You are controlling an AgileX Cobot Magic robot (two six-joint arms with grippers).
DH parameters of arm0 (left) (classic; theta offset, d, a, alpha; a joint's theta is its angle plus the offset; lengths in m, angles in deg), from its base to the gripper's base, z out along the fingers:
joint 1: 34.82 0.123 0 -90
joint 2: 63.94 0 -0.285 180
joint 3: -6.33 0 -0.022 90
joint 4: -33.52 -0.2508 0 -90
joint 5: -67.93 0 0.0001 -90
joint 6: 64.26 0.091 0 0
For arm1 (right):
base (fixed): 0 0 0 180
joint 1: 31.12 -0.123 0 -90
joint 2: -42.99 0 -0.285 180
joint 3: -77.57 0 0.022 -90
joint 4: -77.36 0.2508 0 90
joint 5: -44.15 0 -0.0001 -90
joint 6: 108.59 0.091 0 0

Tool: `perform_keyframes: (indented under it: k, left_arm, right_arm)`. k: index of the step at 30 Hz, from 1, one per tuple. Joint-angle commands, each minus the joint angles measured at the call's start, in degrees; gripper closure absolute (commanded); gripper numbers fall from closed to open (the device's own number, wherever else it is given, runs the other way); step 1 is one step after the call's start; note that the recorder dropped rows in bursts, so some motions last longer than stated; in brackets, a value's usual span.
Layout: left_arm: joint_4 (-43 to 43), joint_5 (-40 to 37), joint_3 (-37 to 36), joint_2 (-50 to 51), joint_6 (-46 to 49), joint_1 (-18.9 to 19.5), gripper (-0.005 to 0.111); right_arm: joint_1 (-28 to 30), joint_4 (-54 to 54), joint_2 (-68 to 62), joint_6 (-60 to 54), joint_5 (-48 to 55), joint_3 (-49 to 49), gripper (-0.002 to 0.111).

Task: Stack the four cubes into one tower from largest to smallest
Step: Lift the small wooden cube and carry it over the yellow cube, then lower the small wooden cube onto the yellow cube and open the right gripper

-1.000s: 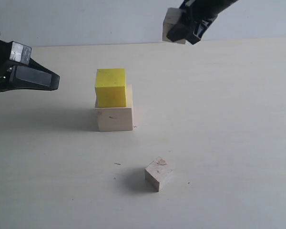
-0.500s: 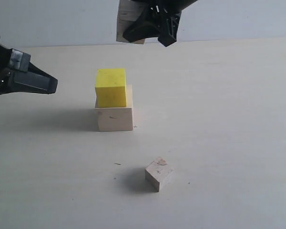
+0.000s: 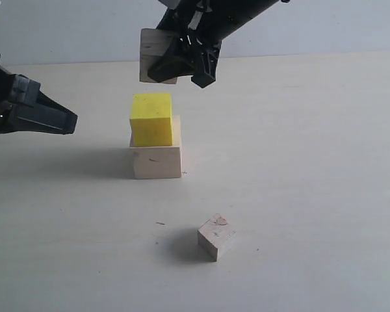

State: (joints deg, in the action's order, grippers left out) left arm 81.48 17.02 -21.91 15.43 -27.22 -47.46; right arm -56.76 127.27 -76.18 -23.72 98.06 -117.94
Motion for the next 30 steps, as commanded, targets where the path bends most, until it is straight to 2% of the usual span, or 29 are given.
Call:
perform_keyframes:
  k: [1, 8, 30]
  left_arm:
    - [0.1, 0.2, -0.1, -0.5, 0.2, 0.1, 0.107]
    - [0.1, 0.2, -0.1, -0.5, 0.2, 0.1, 0.107]
    - [-0.2, 1.2, -0.1, -0.5, 0.3, 0.1, 0.107]
  right_arm:
    - [-1.7, 0.0, -0.6, 2.9, -1.9, -0.3, 0.108]
    - [-3.0, -4.5, -3.4, 5.4, -4.3, -0.3, 0.108]
    - [-4.3, -4.0, -3.4, 5.4, -4.2, -0.3, 0.108]
